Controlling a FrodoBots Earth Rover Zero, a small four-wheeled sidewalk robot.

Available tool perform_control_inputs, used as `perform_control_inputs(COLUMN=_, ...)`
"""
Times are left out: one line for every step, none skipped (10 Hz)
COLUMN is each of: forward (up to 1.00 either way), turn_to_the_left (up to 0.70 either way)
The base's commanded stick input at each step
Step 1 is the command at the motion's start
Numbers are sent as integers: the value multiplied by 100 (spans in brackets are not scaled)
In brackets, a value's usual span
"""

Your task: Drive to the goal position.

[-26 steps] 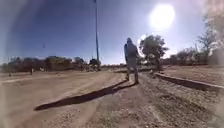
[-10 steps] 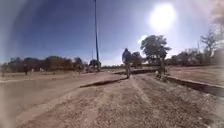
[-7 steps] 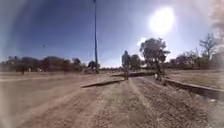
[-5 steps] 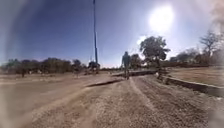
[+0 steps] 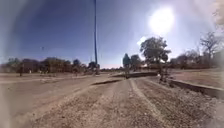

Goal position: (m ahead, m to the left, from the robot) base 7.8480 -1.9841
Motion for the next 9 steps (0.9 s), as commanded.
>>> perform_control_inputs(forward=70, turn_to_the_left=0)
perform_control_inputs(forward=70, turn_to_the_left=0)
perform_control_inputs(forward=70, turn_to_the_left=0)
perform_control_inputs(forward=70, turn_to_the_left=0)
perform_control_inputs(forward=70, turn_to_the_left=0)
perform_control_inputs(forward=70, turn_to_the_left=0)
perform_control_inputs(forward=70, turn_to_the_left=0)
perform_control_inputs(forward=70, turn_to_the_left=0)
perform_control_inputs(forward=70, turn_to_the_left=0)
